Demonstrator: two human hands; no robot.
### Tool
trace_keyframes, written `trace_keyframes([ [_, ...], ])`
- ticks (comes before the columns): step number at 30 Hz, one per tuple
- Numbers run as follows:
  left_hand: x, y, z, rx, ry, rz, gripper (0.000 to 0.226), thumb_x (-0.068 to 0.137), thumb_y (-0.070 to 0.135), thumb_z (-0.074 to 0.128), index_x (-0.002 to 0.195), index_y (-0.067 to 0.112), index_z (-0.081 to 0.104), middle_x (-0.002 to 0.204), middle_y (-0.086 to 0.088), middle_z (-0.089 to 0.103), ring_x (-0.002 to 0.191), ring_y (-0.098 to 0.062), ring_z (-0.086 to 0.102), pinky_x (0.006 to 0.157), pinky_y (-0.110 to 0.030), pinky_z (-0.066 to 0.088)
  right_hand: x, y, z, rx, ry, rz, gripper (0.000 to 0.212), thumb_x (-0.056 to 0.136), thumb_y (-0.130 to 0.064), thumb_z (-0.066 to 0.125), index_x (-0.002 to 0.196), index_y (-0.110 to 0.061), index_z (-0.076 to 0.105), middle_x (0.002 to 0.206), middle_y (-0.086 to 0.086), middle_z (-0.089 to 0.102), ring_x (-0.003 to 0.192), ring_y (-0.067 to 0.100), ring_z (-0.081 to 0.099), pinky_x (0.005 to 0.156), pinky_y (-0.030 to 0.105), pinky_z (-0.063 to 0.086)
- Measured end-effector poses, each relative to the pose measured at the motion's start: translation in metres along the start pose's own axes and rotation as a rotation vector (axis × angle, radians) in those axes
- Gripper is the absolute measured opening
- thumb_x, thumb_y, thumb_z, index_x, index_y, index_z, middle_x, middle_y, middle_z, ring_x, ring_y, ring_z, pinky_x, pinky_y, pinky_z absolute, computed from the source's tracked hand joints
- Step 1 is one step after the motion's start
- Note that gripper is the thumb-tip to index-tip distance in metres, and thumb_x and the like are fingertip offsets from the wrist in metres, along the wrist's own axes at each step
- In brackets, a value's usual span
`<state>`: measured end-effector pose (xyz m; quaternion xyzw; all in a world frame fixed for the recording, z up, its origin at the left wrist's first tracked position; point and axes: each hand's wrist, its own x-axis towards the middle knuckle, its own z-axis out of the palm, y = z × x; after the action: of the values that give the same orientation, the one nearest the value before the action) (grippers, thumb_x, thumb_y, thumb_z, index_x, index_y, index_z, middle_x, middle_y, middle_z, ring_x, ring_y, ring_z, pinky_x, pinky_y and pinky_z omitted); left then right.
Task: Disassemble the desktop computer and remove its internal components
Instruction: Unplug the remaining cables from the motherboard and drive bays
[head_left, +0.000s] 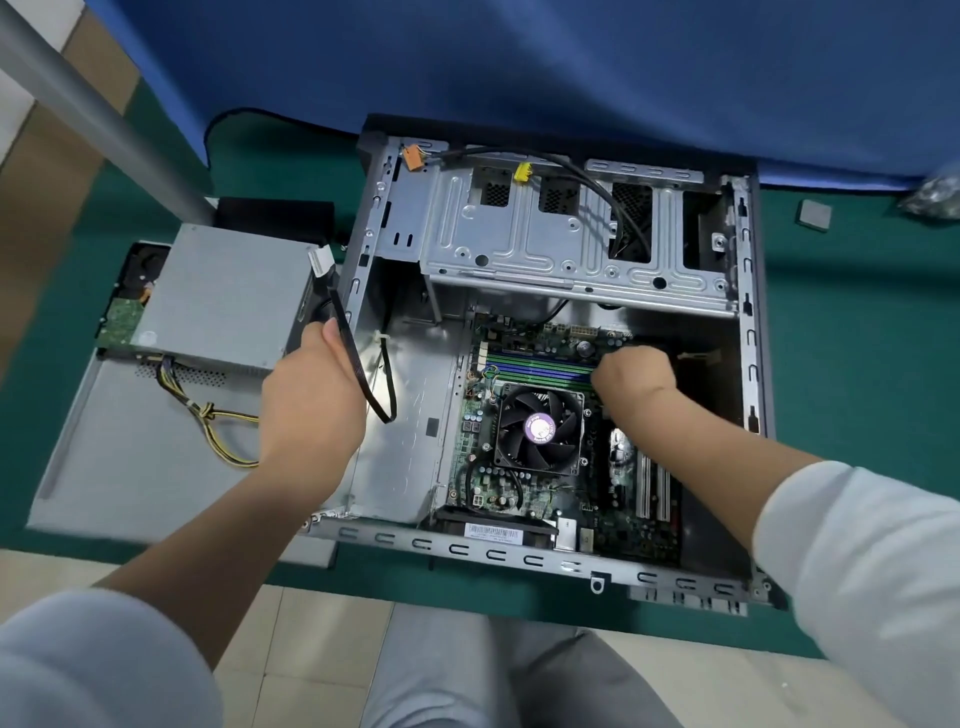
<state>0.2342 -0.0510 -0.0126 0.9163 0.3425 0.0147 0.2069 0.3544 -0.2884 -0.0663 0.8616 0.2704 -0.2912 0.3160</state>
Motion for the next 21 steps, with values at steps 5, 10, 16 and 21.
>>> trace_keyframes([
  [5, -0.001, 0.001, -0.001, 0.008, 0.004, -0.002, 0.040, 0.103, 0.035, 0.014, 0.088, 0.010, 0.041, 0.061, -0.006, 0.044, 0.053, -0.017, 0.038, 0.048, -0.033, 0.023, 0.000, 0.010, 0.005, -0.025, -0.005, 0.007, 0.027, 0.085, 0.003, 0.055, 0.104, -0.014, 0.066, 0.100, -0.003, 0.064, 0.087, 0.019, 0.061, 0.059, 0.028, 0.041],
  [10, -0.001, 0.002, -0.003, 0.008, -0.008, -0.012, 0.041, 0.102, 0.037, 0.014, 0.089, 0.010, 0.042, 0.062, -0.005, 0.045, 0.055, -0.018, 0.040, 0.047, -0.032, 0.026, 0.002, 0.002, -0.002, -0.035, -0.018, 0.012, 0.018, 0.085, 0.005, 0.054, 0.080, -0.012, 0.058, 0.077, -0.004, 0.052, 0.069, 0.017, 0.050, 0.062, 0.025, 0.039],
  [16, -0.001, 0.004, -0.002, 0.002, -0.011, 0.009, 0.040, 0.103, 0.034, 0.015, 0.091, 0.008, 0.044, 0.062, -0.007, 0.048, 0.061, -0.031, 0.048, 0.057, -0.038, 0.038, -0.004, 0.016, 0.007, -0.011, 0.048, 0.011, 0.029, 0.084, 0.002, 0.054, 0.103, -0.017, 0.067, 0.100, -0.003, 0.066, 0.091, 0.021, 0.063, 0.059, 0.029, 0.042],
  [21, 0.000, 0.003, -0.003, -0.013, -0.007, 0.008, 0.039, 0.103, 0.033, 0.016, 0.090, 0.008, 0.043, 0.061, -0.006, 0.046, 0.055, -0.023, 0.043, 0.056, -0.038, 0.036, 0.003, -0.003, 0.002, -0.051, 0.005, 0.012, 0.030, 0.086, 0.003, 0.054, 0.105, -0.016, 0.067, 0.106, -0.004, 0.066, 0.097, 0.019, 0.062, 0.061, 0.027, 0.040],
])
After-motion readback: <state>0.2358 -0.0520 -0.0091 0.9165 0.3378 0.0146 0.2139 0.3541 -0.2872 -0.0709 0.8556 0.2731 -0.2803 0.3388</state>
